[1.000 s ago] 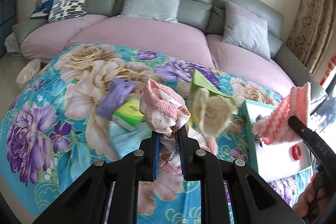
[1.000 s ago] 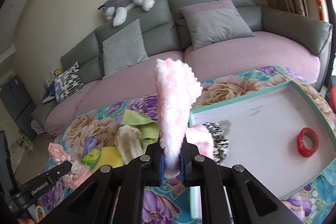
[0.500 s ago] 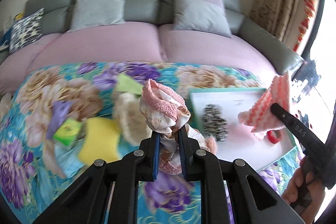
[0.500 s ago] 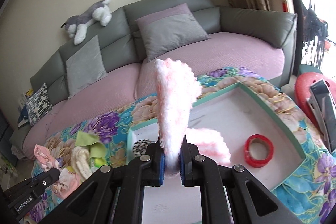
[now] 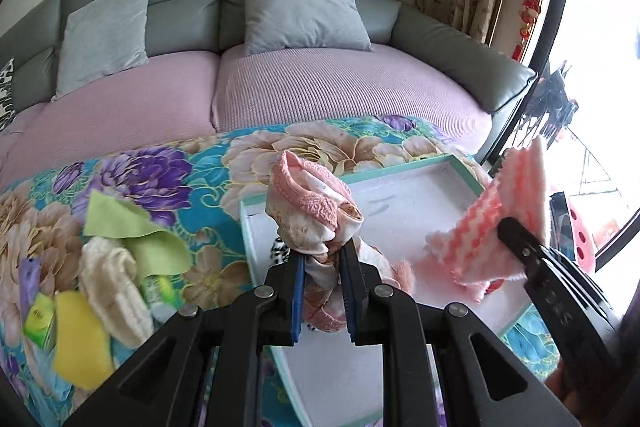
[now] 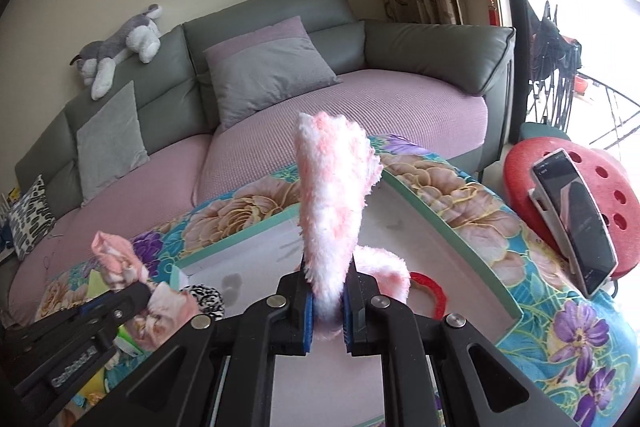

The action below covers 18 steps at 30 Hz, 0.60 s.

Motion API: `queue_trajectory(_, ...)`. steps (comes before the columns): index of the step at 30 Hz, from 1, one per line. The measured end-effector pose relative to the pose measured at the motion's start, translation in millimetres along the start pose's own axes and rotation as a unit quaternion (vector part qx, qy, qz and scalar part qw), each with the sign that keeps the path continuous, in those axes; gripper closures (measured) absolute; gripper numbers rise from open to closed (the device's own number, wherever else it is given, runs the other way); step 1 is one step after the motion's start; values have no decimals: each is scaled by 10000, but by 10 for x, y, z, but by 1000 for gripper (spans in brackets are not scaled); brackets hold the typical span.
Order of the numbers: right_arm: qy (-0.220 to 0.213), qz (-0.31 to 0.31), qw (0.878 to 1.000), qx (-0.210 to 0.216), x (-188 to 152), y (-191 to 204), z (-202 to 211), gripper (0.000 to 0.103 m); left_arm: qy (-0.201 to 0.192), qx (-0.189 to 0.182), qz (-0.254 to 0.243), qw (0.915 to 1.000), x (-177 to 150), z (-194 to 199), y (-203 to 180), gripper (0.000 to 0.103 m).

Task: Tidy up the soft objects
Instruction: 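Carry the pink lace cloth and pink sock over the tray and release both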

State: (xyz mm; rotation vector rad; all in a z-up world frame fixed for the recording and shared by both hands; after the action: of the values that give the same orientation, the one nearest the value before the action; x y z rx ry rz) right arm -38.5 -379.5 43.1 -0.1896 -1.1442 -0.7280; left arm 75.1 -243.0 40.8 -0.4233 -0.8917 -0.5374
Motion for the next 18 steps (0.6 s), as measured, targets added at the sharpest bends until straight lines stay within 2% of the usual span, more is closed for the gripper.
queue_trajectory(7, 215, -85, 9997, -105, -72, -112, -99, 89, 191, 60, 28, 9998, -71, -350, -44, 85)
queue_trajectory(13, 312, -173, 9992, -158, -107, -168, -137, 89, 220, 62, -4, 9997, -105, -457, -78, 85)
queue_trajectory(16, 348, -164, 9991, -169, -119, -165, -145, 89, 249, 62, -38, 9997, -129, -472, -96, 83)
queue_trajectory(18, 357, -140, 9991, -176, -121, -159, -145, 88, 269, 70, -59, 9996, -141, -488, -106, 77)
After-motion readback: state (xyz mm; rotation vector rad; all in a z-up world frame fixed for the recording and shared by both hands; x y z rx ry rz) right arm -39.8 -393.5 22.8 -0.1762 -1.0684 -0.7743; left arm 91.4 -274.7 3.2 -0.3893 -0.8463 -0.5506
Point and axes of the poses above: each gripper's, at about its wrist camera, not at the fingertips, and z roughly against the way its jaws point, y to its left, x to its top, the point moved 3 cm from there along -z, roughly the way its jaws point, and after that the axes turned 13 degrees about -y, right-handed, at the moved point
